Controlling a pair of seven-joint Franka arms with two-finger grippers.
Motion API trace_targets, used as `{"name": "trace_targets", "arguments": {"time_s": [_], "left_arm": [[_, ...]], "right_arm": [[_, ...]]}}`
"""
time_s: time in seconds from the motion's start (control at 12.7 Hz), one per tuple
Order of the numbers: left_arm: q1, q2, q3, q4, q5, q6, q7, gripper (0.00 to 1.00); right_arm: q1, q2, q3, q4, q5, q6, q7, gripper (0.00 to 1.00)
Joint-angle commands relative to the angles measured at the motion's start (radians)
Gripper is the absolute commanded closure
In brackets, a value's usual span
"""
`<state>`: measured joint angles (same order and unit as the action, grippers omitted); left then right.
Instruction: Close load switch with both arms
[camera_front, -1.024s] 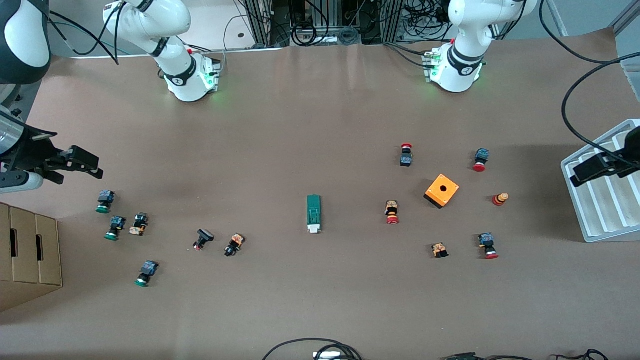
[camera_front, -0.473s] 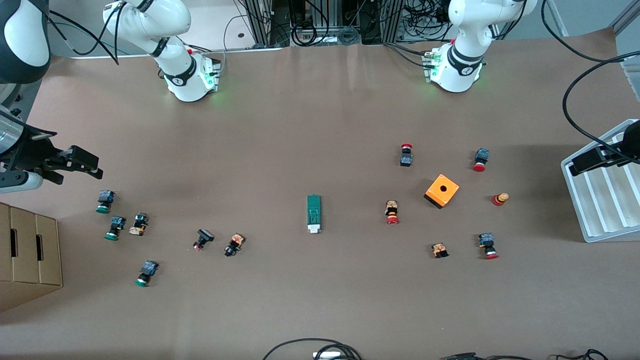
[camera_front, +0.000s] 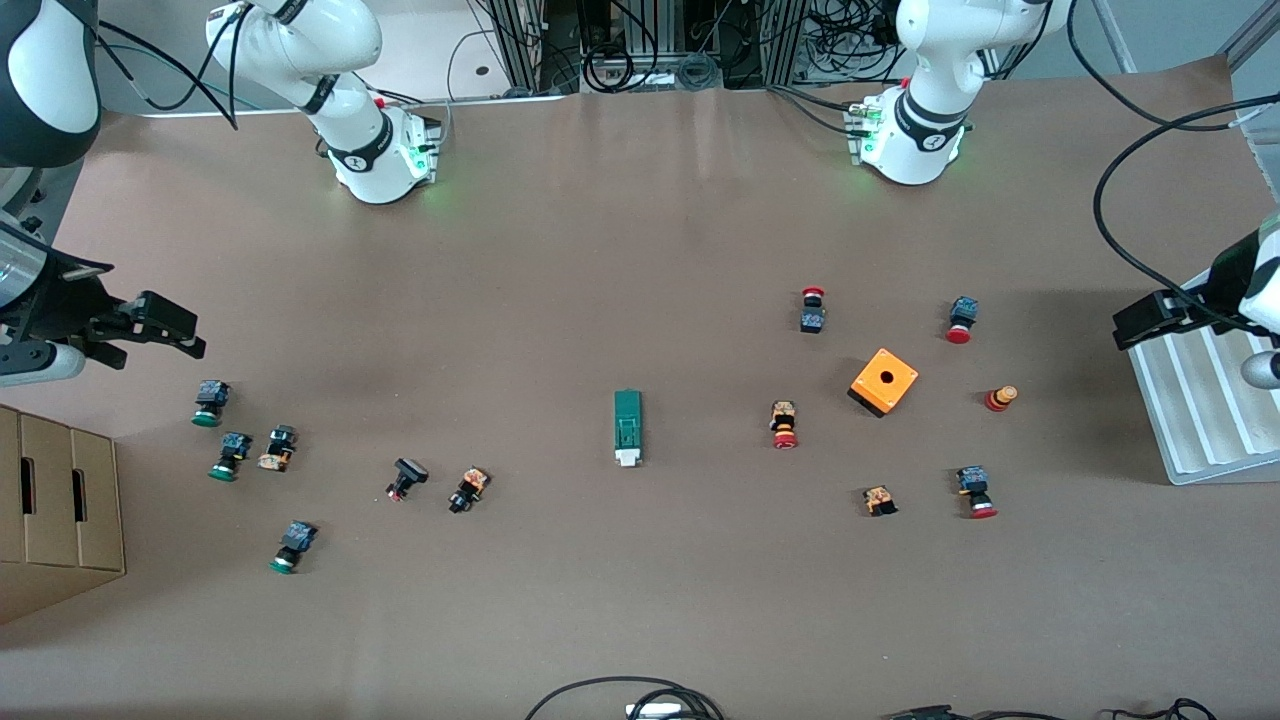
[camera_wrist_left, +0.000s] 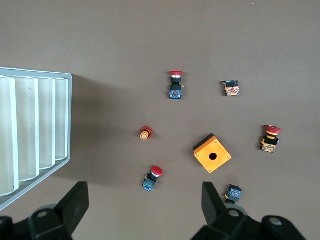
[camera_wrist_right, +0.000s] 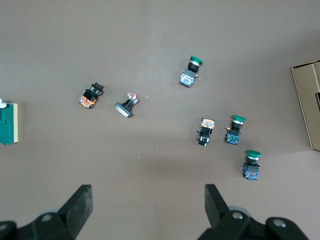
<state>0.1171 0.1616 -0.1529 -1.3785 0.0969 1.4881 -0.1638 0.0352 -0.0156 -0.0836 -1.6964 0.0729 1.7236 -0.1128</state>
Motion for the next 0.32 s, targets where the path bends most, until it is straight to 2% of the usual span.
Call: {"name": "trace_targets", "arguments": {"time_s": [0.0, 0.24], "left_arm": [[0.001, -0.036, 0.007, -0.025, -0.005, -0.003, 0.003, 0.0], [-0.005, -0.06, 0.007, -0.075, -0.006, 0.029, 0.004, 0.0]], "right_arm": [[0.008, -0.007, -0.004, 0.003, -0.024, 0.007, 0.007, 0.0], [0.008, -0.007, -0.004, 0.003, -0.025, 0.008, 0.007, 0.0]]}}
